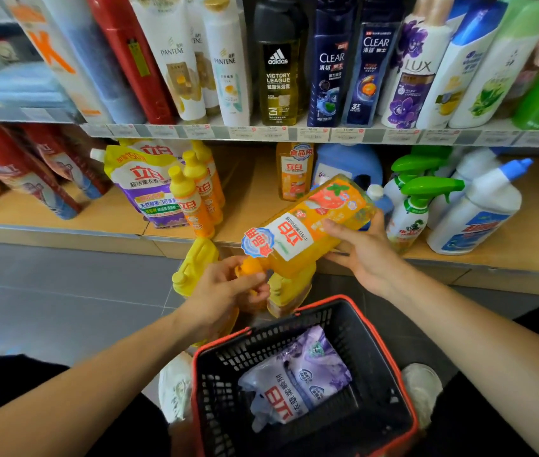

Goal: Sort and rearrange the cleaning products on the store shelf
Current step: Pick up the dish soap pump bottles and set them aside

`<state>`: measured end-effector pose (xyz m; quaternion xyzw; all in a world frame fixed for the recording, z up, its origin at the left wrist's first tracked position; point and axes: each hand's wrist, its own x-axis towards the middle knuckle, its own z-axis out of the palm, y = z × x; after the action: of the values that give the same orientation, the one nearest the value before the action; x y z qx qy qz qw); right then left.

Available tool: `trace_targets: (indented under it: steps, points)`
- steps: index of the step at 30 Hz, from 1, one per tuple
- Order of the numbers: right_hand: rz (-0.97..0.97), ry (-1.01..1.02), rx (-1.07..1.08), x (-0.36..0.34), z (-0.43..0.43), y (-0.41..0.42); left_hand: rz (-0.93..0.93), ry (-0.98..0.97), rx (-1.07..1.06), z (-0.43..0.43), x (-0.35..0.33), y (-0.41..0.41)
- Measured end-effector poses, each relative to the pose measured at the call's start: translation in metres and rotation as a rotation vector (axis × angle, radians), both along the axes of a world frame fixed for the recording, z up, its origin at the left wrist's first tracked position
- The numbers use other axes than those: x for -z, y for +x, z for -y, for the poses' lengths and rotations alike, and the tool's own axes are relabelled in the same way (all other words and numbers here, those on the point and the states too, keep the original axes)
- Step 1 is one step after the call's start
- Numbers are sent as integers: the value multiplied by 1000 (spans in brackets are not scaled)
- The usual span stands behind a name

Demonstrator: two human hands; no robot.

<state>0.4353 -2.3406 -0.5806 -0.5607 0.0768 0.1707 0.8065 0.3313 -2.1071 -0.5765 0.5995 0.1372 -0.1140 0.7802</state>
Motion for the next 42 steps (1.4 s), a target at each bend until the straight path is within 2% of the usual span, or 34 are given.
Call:
trace_targets:
  steps: [6, 13, 18, 22, 23, 26, 27, 29, 35, 42]
  points:
    - [-112, -90, -147, 17, -4, -4, 105, 330, 5, -35, -21, -2]
    - [-229, -211, -346, 51, -17, -24, 245, 764, 139, -64, -45, 4]
    - [-170, -456, -481, 69, -25, -33, 248, 807, 145, -69, -54, 5]
    - [10, -593, -617, 88, -28, -37, 291, 929, 157, -70, -62, 7]
    - [92, -696, -677, 94, -27, -36, 310, 989, 173, -70, -64, 8]
    - [367, -1240, -915, 106, -21, -29, 374, 1175, 242, -68, -69, 9]
    - [415, -1332, -962, 110, -19, -29, 396, 1230, 262, -67, -71, 9]
    - [458, -1362, -999, 113, -17, -30, 425, 1304, 301, -67, -71, 10]
    - [461, -1380, -948, 116, -16, -29, 409, 1335, 378, -74, -75, 14]
    - [406, -1257, -971, 122, -6, -34, 486, 1430, 514, -77, -76, 18]
